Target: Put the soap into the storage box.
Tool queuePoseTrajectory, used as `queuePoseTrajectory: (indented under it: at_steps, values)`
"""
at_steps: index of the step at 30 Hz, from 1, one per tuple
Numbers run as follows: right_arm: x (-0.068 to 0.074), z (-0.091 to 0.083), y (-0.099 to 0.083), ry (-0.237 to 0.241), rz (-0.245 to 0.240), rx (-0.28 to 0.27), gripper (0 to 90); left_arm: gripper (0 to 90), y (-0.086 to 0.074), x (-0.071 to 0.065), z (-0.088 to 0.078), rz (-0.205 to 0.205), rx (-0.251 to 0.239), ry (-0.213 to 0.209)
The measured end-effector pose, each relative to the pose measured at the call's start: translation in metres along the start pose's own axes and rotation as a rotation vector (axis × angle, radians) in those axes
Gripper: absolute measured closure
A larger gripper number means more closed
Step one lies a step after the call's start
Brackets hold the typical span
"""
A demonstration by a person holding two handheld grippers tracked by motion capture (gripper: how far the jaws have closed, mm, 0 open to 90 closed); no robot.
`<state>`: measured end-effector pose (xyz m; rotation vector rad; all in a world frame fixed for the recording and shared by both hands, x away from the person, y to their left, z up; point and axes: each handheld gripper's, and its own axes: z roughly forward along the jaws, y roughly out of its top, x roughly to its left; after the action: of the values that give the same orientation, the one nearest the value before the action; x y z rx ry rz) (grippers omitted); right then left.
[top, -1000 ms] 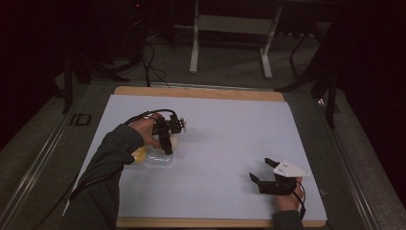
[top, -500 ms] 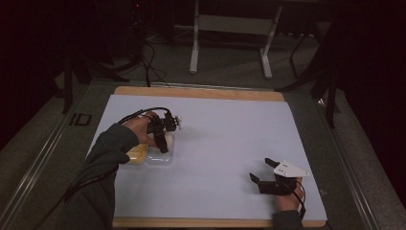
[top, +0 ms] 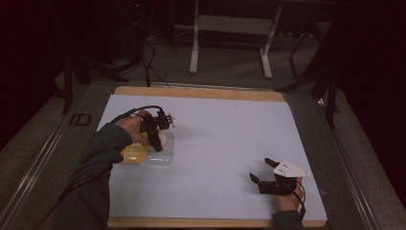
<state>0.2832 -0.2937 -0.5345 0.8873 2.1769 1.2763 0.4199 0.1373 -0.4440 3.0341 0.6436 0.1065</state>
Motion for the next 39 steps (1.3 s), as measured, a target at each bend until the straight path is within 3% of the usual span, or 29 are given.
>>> queuePoseTrajectory:
  at_steps: [16,30,39]
  values:
    - [0.0,0.0,0.0,-0.001,-0.001,0.0,14.5,23.8,-0.027,0.014,0.003,-0.077,0.017,-0.014]
    - [0.0,0.0,0.0,0.0,-0.005,0.005,14.5,23.8,-0.049,0.021,0.008,-0.114,0.042,-0.018]
    - [0.0,0.0,0.0,0.0,-0.004,0.005,14.5,23.8,-0.056,0.021,0.016,-0.11,0.056,-0.013]
